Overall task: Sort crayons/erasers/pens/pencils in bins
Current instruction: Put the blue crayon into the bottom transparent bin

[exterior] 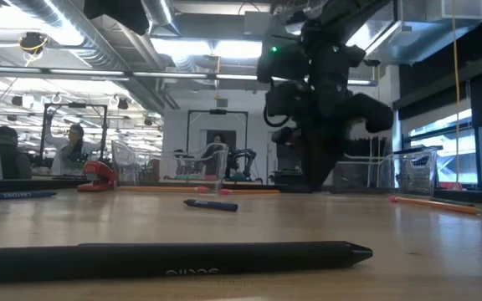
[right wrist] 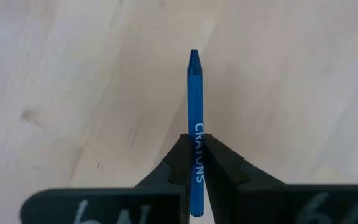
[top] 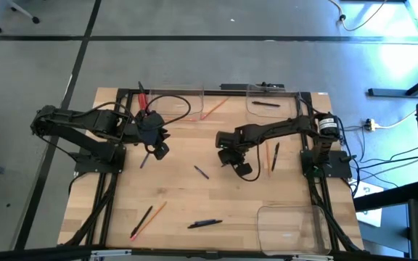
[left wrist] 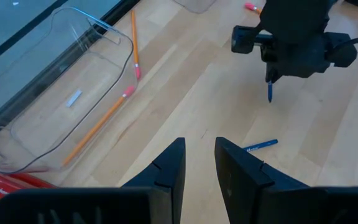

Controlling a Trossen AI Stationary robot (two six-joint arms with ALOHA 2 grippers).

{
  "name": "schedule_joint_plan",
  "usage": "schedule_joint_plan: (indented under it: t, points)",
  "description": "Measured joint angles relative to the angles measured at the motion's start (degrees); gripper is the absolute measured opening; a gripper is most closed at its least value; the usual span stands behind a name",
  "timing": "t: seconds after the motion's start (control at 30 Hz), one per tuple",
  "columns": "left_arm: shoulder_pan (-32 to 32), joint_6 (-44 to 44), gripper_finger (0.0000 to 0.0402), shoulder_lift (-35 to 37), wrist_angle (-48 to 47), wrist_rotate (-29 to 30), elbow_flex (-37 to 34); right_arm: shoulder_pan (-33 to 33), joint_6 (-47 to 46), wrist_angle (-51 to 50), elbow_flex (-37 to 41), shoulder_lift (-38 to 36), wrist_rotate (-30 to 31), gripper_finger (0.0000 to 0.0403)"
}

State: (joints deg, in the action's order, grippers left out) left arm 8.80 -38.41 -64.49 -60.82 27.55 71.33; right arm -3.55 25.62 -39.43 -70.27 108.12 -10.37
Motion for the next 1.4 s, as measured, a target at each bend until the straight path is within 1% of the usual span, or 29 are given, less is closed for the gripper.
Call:
schedule_joint_plan:
  t: [0.1, 0.27, 0.4, 0.67, 0.83, 0.97, 1.23, 1.4]
  points:
    - [0.00, 0.00, 0.0080, 0.00, 0.00, 0.00, 0.00, -0.04, -0.23, -3.08, -2.54, 0.00, -0.04, 0.0027]
    - [0.00, 0.00, 0.0080, 0.00, 0.00, 0.00, 0.00, -0.02, -0.82, -11.96, -8.61, -0.10, -0.38, 0.0029]
    - [0.02, 0.02, 0.0080, 0.00, 0.00, 0.00, 0.00, -0.02, -1.60, -17.85, -13.68, -0.18, -2.03, 0.0030]
    - [0.01, 0.02, 0.0080, 0.00, -0.02, 0.00, 0.00, 0.11, -4.95, -25.21, -21.48, -0.31, -2.27, 0.0031]
    - [0.01, 0.11, 0.0080, 0.00, -0.06, 0.00, 0.00, 0.75, -9.06, -30.24, -24.81, -0.33, -1.83, 0.0031]
    - [0.00, 3.64, 0.0080, 0.00, -0.07, 0.00, 0.00, 2.54, -12.78, -33.90, -26.75, -0.35, 0.07, 0.0031]
    - [0.02, 7.52, 0.0080, 0.00, -0.02, 0.02, 0.00, 7.27, -21.26, -42.07, -32.25, -0.43, 0.24, 0.0031]
    - [0.02, 7.58, 0.0080, 0.00, -0.02, 0.04, 0.00, 10.25, -27.32, -43.69, -33.30, -3.94, 1.71, 0.0031]
